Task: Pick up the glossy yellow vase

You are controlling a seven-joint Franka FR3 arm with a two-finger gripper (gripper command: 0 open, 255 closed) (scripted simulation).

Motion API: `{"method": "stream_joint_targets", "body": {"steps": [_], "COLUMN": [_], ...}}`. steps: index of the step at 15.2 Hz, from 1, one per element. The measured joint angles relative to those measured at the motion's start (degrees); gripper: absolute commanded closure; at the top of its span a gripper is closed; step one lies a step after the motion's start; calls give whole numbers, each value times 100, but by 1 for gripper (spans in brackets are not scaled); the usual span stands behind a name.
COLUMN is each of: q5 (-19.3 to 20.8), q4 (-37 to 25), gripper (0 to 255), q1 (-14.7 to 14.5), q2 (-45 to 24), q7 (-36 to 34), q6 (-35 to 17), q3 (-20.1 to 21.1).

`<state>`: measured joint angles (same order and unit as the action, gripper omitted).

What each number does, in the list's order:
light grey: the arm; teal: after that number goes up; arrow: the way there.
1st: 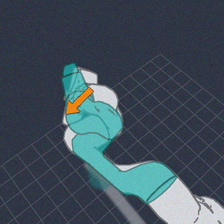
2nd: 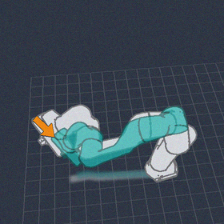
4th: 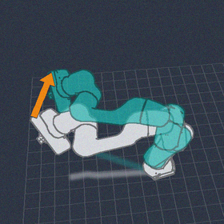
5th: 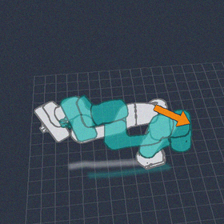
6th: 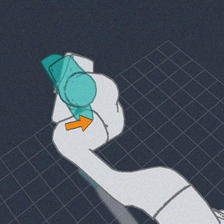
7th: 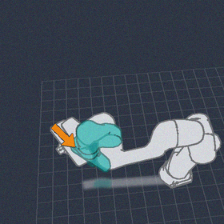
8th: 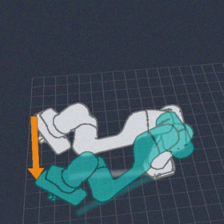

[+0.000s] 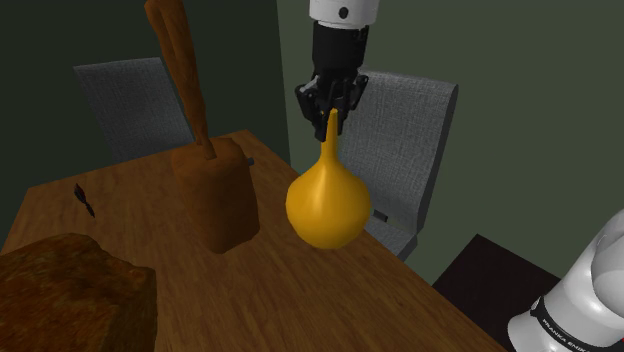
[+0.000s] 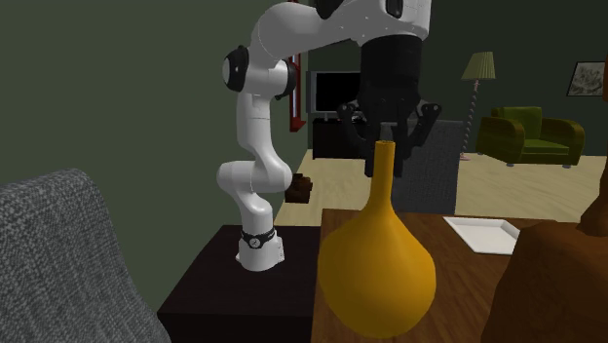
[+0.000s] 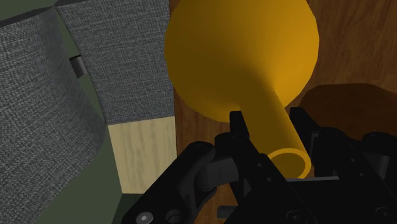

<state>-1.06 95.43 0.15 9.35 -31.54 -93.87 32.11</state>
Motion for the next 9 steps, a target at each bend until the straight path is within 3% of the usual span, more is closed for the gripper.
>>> {"method": "stream_joint_targets", "body": {"steps": [9], "q5": [200], "q4": [-1080], "gripper": [255], "q1": [-15], "q2": [-369], "q7": [-120], "q6": [769], "q3": [104]}}
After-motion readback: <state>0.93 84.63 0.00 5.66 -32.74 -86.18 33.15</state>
